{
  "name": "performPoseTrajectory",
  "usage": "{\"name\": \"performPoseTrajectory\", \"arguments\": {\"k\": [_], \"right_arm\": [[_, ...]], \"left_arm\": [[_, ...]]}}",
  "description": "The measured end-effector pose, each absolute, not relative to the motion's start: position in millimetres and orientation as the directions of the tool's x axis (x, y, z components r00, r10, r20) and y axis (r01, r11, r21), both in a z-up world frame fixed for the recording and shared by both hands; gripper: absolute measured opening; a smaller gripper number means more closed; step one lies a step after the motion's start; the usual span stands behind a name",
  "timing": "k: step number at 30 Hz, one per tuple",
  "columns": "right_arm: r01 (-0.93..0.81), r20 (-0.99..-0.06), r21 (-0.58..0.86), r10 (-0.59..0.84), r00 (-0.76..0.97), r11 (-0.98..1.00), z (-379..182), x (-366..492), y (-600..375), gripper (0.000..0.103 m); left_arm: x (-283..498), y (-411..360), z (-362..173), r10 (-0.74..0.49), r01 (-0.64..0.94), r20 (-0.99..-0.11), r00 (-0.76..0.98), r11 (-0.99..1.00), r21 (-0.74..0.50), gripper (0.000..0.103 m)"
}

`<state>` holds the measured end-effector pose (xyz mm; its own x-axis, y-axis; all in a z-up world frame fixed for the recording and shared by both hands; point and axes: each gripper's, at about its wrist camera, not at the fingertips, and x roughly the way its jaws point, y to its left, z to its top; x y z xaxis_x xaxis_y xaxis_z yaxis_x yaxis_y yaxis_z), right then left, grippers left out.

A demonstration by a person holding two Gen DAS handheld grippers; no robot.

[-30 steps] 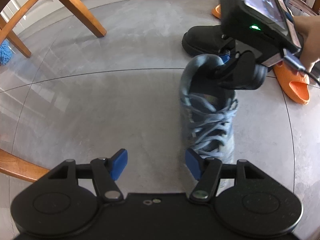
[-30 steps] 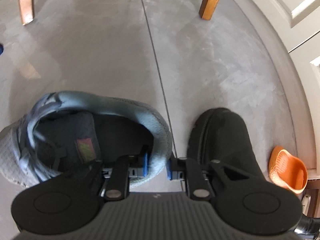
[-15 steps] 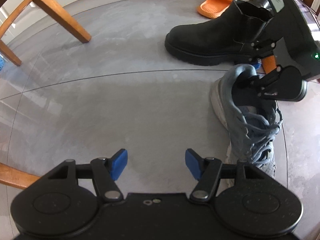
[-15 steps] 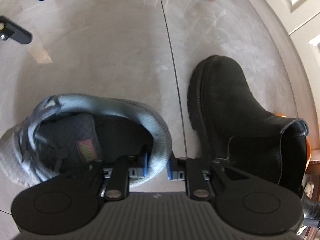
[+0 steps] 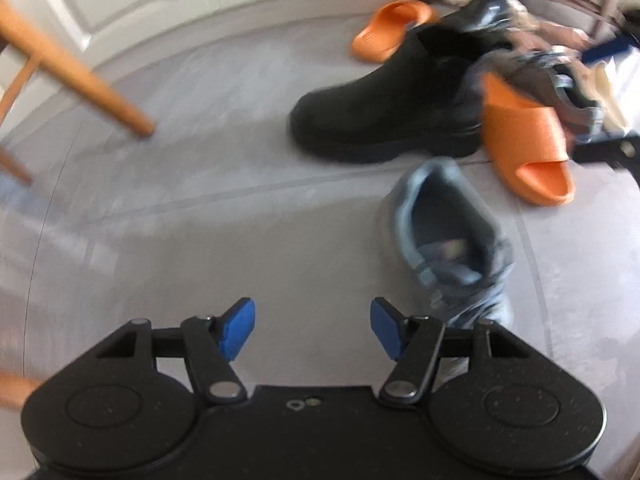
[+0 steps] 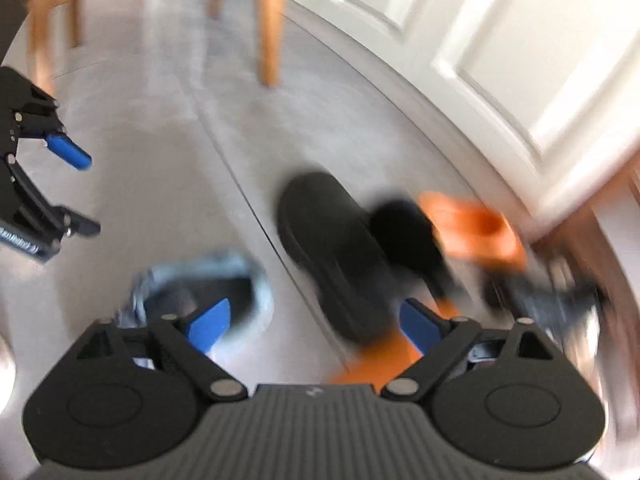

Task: Organize scattered shoes
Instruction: 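Move the left gripper to the grey sneaker and grasp its heel, then lift the grey sneaker with the left gripper and carry it toward the other grey sneaker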

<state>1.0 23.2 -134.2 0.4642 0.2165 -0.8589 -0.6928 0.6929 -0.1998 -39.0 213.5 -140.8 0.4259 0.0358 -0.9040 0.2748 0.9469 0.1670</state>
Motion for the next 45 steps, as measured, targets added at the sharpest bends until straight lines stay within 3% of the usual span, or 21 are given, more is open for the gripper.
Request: {"name": "performPoseTrajectory", "arguments": {"k": [4, 10, 14, 22, 28, 33, 40, 45], "right_arm": [[-0.572, -0.895, -0.242, 0.047, 0.443, 0.784, -120.3, -19.0, -31.9, 0.096], [-0.264, -0.89, -0.127, 0.007, 0.455, 0.956, -66.4, -31.7, -121.1, 0.101], [-0.062, -0.839, -0.138, -0.084, 0.537, 0.988, -42.3, -35.6, -173.9, 0.103], [0.004, -0.831, -0.137, -0.117, 0.543, 0.991, -67.5, -33.0, -229.0, 0.103], [-0.004, -0.807, -0.137, -0.109, 0.581, 0.991, -75.4, -40.0, -248.5, 0.103], [0.02, -0.805, -0.074, -0.072, 0.589, 0.997, -79.9, -42.6, -262.2, 0.103], [0.078, -0.811, -0.012, -0.055, 0.583, 0.997, -86.3, -45.0, -276.6, 0.103], [0.135, -0.816, 0.029, -0.055, 0.575, 0.99, -93.0, -43.3, -290.0, 0.103]], "left_arm": [[-21.0, 154.6, -120.4, -0.054, 0.418, -0.881, 0.47, 0.893, 0.167, 0.064], [21.5, 59.3, -97.4, -0.128, 0.524, -0.884, 0.45, 0.839, 0.145, 0.064], [37.2, 4.8, -95.5, -0.18, 0.56, -0.893, 0.412, 0.823, 0.093, 0.065], [54.2, -76.0, -123.6, -0.246, 0.678, -0.88, 0.407, 0.726, 0.111, 0.065], [87.8, -99.2, -158.5, -0.276, 0.839, -0.866, 0.417, 0.482, 0.25, 0.065], [115.2, -121.7, -182.1, -0.301, 0.915, -0.877, 0.374, 0.276, 0.295, 0.065], [140.7, -156.3, -213.8, -0.26, 0.959, -0.923, 0.283, 0.08, 0.272, 0.065], [136.3, -175.3, -243.4, -0.213, 0.927, -0.912, 0.351, -0.058, 0.37, 0.065]]}}
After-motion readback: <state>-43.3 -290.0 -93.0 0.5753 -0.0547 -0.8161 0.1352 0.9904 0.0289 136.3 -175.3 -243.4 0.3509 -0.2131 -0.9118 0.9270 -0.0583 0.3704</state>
